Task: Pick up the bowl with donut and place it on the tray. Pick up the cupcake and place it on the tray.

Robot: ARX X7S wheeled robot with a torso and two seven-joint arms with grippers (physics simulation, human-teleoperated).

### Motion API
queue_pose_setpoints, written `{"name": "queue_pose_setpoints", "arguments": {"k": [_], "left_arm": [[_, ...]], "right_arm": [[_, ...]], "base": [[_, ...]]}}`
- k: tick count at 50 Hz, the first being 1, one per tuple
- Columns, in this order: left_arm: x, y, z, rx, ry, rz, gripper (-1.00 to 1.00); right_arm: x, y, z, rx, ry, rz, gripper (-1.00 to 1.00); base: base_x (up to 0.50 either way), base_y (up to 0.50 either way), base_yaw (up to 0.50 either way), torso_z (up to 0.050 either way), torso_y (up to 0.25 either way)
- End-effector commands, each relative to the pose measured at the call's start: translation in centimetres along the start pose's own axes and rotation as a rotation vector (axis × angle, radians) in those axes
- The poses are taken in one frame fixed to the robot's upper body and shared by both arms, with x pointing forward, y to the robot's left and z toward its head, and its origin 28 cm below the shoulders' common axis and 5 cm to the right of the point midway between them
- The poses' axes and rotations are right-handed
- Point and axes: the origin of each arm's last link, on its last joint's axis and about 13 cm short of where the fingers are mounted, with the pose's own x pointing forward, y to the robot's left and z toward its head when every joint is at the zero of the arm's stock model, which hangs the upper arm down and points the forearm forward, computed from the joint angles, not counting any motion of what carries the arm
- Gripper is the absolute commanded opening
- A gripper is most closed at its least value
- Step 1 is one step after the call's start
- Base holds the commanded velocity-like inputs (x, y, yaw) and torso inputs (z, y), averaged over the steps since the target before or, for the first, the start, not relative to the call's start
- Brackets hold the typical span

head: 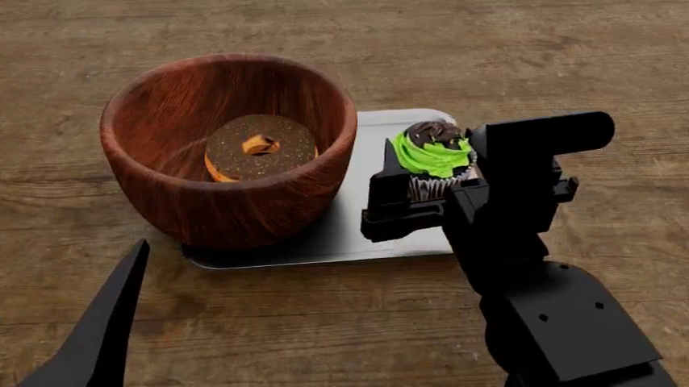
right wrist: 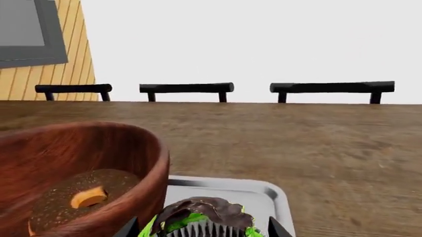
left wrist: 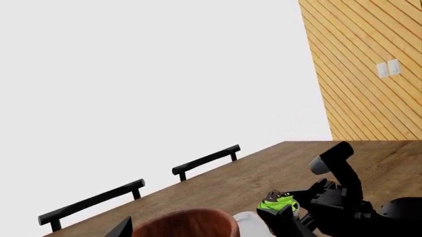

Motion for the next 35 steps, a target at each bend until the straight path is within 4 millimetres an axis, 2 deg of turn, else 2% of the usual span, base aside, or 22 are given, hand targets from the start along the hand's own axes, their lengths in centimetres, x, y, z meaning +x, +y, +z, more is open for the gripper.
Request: {"name": "queue_pose_setpoints", "arguments": {"k": [1,9,15,18,25,35], "left_arm": [[0.0,0.1,-0.1,-0.006,-0.004,0.003,1.0],[0.1,0.2,-0.2,-0.009,-0.01,0.003,1.0],[0.1,0.2,-0.2,-0.011,-0.01,0.006,1.0],[0.2,0.3,-0.4,-0.01,-0.003,0.009,1.0],[0.3,0.2,-0.6,-0.014,-0.001,0.004,1.0],[0.3,0.4,-0.7,-0.019,-0.003,0.007,1.0]], "right_arm": [[1.3,-0.8,-0.4,-0.092,0.04,0.071,-1.0],[1.0,-0.9,-0.5,-0.123,0.052,0.105,-1.0],[1.1,-1.0,-1.0,-0.068,0.041,0.115,-1.0],[1.4,-1.1,-1.7,-0.065,0.048,0.111,-1.0],[1.8,-1.0,-1.4,-0.053,0.015,0.118,-1.0],[2.7,-0.7,-2.6,-0.049,0.037,0.111,-1.0]], "base": [[0.0,0.0,0.0,0.0,0.0],[0.0,0.0,0.0,0.0,0.0],[0.0,0.0,0.0,0.0,0.0],[0.0,0.0,0.0,0.0,0.003],[0.0,0.0,0.0,0.0,0.0],[0.0,0.0,0.0,0.0,0.0]]}}
